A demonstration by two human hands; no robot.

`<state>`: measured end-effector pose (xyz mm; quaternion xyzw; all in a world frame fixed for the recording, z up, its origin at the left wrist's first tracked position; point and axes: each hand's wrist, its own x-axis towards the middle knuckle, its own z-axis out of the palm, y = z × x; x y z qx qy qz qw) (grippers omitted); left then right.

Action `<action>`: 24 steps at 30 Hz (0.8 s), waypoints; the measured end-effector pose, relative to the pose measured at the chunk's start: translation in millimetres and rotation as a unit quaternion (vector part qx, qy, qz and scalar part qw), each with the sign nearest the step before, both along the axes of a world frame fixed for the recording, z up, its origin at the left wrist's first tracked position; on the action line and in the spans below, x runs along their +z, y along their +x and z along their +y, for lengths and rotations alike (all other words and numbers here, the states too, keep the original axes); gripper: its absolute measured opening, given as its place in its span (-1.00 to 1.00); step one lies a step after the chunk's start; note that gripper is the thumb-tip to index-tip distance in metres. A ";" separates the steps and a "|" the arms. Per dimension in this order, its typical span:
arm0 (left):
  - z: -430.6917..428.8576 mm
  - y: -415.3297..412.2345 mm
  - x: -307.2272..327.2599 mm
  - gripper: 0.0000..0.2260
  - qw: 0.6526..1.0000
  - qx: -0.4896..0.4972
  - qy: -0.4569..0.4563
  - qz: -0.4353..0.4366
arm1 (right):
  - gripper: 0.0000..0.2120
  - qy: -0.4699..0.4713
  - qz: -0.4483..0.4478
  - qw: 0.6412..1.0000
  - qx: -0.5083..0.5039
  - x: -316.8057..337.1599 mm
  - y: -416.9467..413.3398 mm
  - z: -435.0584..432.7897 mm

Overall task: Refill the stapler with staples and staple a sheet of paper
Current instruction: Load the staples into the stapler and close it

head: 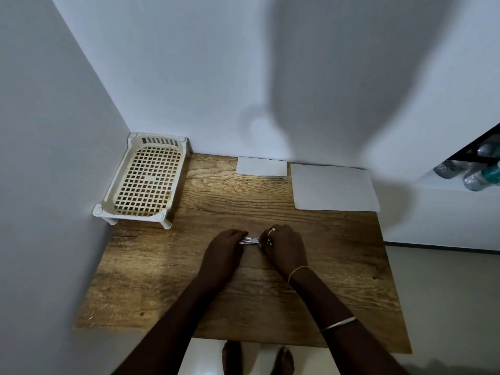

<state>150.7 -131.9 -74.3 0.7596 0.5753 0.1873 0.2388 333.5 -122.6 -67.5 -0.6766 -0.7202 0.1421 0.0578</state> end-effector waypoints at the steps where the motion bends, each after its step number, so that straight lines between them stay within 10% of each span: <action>1: 0.9 -1.0 -0.5 -0.62 1.000 0.009 -0.006 -0.006 | -0.89 -0.001 -0.004 1.000 0.004 -0.9 -0.1 0.4; 15: 6.5 -1.9 -0.6 -0.59 0.998 0.036 -0.032 -0.026 | -0.78 0.008 0.133 0.990 -0.039 -7.0 9.2 -2.2; 24: 6.6 -1.6 -0.8 -0.58 0.998 0.047 -0.034 -0.031 | -0.81 0.032 0.050 0.998 0.037 -8.0 3.5 -1.4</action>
